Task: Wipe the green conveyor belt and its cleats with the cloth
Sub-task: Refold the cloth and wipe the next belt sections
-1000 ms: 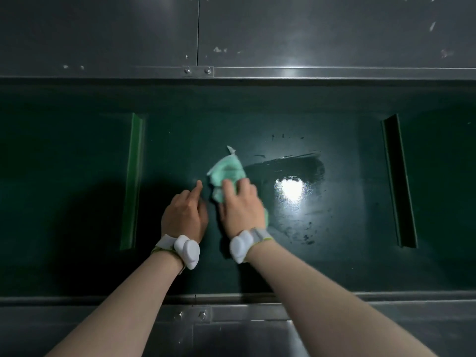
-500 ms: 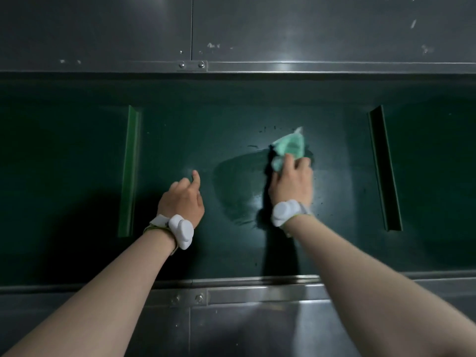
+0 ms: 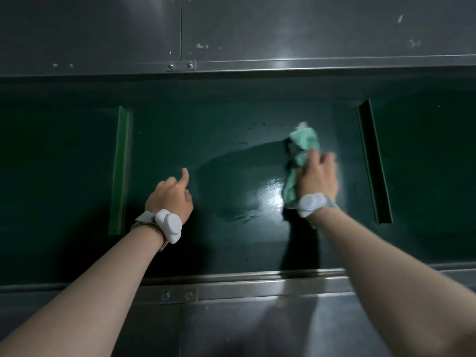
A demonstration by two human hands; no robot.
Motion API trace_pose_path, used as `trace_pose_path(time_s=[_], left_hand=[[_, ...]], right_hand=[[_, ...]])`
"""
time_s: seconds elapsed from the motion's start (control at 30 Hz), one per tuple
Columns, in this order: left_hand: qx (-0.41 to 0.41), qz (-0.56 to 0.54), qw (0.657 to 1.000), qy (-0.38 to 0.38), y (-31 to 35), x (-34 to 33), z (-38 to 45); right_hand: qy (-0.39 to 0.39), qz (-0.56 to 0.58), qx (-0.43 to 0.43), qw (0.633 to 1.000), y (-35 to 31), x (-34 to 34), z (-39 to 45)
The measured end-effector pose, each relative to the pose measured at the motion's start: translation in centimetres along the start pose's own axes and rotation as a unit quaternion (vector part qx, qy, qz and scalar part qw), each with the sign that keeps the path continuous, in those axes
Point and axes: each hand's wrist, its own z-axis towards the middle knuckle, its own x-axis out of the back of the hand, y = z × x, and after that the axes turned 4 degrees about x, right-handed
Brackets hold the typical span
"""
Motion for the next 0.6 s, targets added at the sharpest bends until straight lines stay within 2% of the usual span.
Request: trace_pose_path(time_s=[0.07, 0.13, 0.2, 0.3, 0.37, 0.47, 0.53, 0.6], left_hand=[[0.005, 0.013, 1.0, -0.005, 0.2, 0.0, -0.2], [0.014, 0.036, 0.999, -0.006, 0.5, -0.3, -0.3], [0.02, 0.046, 0.999, -0.005, 0.7, -0.3, -0.4], [0.028, 0.053, 0.998, -0.001, 1.3, -0.2, -0.9], [0.038, 0.064, 0.997, -0.004, 1.7, -0.2, -1.1], [0.062, 0.046, 0.997, -0.002, 1.9, -0.1, -1.7], [0.069, 0.006, 0.997, 0.022, 2.1, -0.4, -2.7], [0.062, -0.025, 0.997, 0.043, 2.2, -0.8, -4.0]], right_hand=[[0.029, -0.02, -0.068, 0.997, 4.9, 2.1, 2.0], [0.023, -0.038, -0.089, 0.995, 6.7, 3.3, 2.7], [0.015, -0.057, -0.077, 0.995, 4.7, 2.9, 2.3], [0.02, -0.022, -0.053, 0.998, -3.0, 0.5, -1.1], [-0.014, 0.032, -0.007, 0.999, -9.1, -1.0, -5.4], [-0.085, 0.044, 0.154, 0.983, -14.5, -2.7, -12.1], [-0.104, 0.032, 0.217, 0.97, -13.8, -2.7, -13.1], [-0.089, 0.017, 0.236, 0.968, -10.7, -2.2, -11.4]])
